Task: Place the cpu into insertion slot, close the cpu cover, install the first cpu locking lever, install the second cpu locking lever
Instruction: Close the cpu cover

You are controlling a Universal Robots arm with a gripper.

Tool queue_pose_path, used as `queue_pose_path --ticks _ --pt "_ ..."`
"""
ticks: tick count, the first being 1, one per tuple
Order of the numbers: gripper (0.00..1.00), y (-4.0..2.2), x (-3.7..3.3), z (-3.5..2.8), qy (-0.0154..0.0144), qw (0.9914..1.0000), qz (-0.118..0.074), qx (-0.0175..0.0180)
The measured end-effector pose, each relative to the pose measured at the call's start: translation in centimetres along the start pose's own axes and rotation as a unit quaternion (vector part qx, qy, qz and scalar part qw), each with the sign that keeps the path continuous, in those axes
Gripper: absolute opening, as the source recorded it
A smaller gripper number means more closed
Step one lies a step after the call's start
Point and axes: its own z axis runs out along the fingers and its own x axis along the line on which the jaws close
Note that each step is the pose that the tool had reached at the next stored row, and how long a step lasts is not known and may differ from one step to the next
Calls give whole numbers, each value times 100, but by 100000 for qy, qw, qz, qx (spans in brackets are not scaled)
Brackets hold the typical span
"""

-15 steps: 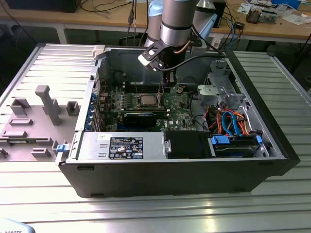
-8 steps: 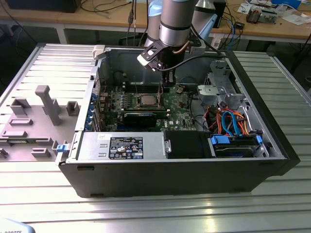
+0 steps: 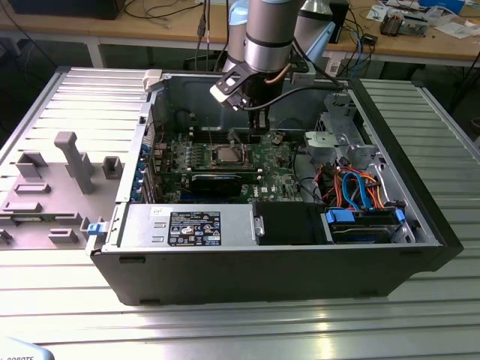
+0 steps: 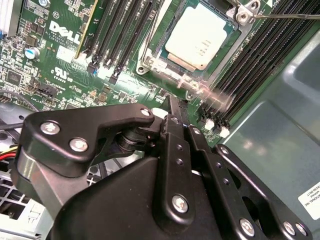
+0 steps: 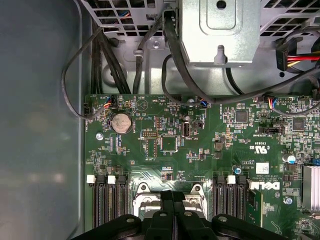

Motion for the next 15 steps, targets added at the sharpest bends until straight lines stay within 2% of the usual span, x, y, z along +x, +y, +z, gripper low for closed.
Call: queue_pose_path --ticks 15 --pt "11 -26 -1 14 -7 100000 -28 -1"
